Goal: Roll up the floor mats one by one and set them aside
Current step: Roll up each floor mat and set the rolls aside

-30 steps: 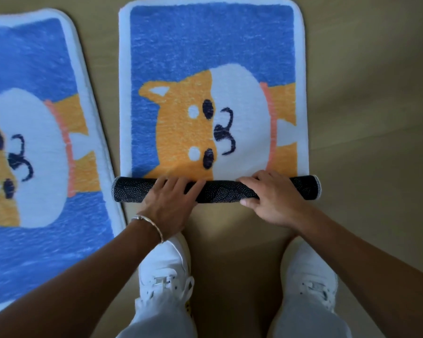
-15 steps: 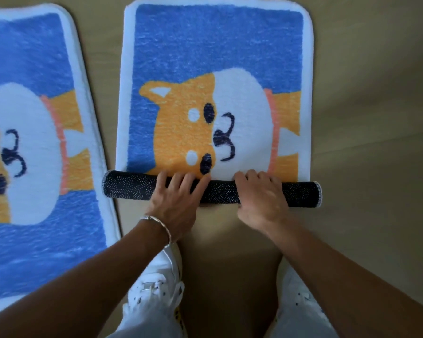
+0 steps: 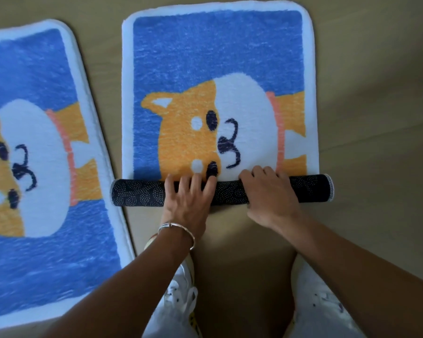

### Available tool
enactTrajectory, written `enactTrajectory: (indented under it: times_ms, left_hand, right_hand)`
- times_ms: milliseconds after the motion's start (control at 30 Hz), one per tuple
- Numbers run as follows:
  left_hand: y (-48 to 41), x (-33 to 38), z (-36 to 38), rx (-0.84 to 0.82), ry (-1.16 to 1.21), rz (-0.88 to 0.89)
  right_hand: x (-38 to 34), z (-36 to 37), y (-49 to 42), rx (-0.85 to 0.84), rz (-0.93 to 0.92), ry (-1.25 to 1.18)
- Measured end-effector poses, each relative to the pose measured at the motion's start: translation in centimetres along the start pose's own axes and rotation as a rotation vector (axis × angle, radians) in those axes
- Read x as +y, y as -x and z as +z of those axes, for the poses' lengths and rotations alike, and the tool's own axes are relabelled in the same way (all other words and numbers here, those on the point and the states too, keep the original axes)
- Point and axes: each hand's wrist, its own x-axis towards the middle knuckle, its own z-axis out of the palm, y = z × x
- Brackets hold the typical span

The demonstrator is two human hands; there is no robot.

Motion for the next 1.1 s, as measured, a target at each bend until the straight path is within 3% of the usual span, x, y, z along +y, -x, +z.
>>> enactTrajectory:
  times_ms: [67, 267, 433, 500, 567, 700, 800, 900, 1100]
  left_hand:
    - [-0.8, 0.0, -0.6, -0.092, 0.068, -0.027]
    - [-3.0, -0.9, -1.6, -0.251, 0.180, 0.007]
    - [-1.0, -1.2, 0.2, 0.053, -0.010, 0.038]
    - [-1.7, -1.0, -0.6, -0.033, 0.026, 0.002]
    - [-3.1, -0.9, -1.6, -0.151, 0.100, -0.019]
    - [-4.2, -1.0, -2.6, -0.355, 0.215, 0.034]
    - [-2.2, -1.0, -1.7, -0.150, 0.072, 0.115]
    - [-1.3, -0.8, -0.2, 0.027, 0.019, 0.088]
    - [-3.6, -0.2, -2.1, -0.298, 0.181, 0.031]
  right_hand:
    - [-0.1, -0.2, 0.3, -0.026, 0.008, 0.033]
    - [0.0, 1.6, 1.2, 0.186, 0.044, 0.087]
    - [0.5, -1.0, -0.9, -0.042, -0.006, -0.031]
    - [0.2, -1.5, -1.0, -0.078, 0.003, -0.015]
    - [-0.1, -0.9, -0.1, 0.014, 0.014, 0.100]
    - [-0.1, 1.5, 1.2, 0.145, 0.107, 0.080]
    - [-0.2, 0.7, 0.7, 0.176, 0.081, 0.049]
    - [0.0, 0.0, 0.1, 0.067, 0.032, 0.049]
    - [-0.1, 1.9, 1.9, 0.191, 0.104, 0.116]
